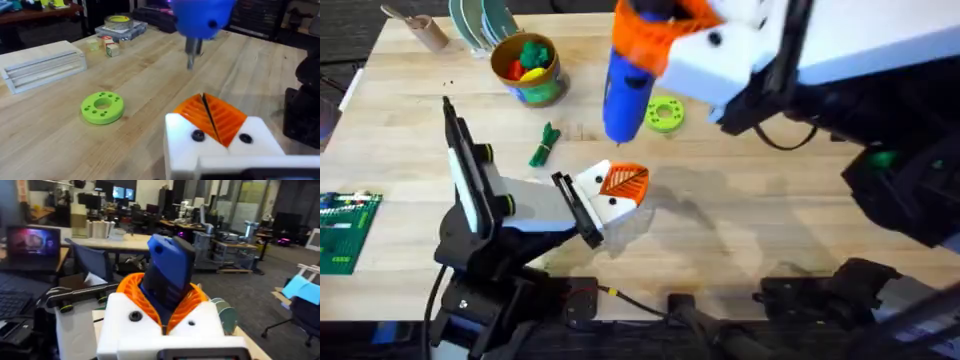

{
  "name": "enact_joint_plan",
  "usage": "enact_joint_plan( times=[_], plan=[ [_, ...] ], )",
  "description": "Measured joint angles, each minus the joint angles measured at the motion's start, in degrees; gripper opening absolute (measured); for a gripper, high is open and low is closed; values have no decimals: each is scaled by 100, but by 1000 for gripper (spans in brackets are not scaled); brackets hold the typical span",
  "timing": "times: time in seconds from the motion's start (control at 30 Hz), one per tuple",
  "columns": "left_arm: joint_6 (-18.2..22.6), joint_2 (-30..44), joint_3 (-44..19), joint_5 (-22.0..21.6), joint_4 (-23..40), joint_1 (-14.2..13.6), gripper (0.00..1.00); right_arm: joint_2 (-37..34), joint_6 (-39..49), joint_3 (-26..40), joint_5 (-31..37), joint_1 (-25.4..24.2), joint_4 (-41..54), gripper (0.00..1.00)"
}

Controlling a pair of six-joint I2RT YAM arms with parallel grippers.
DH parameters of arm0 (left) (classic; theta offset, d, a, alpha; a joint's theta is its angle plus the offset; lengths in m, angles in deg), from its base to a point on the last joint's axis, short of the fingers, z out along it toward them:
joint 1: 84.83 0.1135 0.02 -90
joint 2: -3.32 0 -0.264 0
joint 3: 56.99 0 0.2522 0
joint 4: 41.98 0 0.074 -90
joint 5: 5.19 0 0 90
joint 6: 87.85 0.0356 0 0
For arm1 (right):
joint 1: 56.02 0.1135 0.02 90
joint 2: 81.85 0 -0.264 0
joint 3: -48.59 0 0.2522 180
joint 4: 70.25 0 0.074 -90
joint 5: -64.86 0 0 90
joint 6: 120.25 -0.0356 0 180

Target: Pick up the gripper from the table and insert it into the empty holder that is missing its gripper. Then pick up a screw, insert it into the mounting hole, and use the screwdriver to tighten it. Finally, clean up the table by picking up the vegetable and placing it into the bucket.

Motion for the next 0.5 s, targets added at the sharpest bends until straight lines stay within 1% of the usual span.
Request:
enact_joint_plan(
  times=[0.27, 0.5],
  plan=[
    [-176, -2, 0, -278, -21, 0, 17, -526, 38, 0, -243, 406, -441, 30],
    [-197, 0, 0, -320, -25, 1, 17, -642, 40, 0, -324, 558, -466, 30]
  ],
)
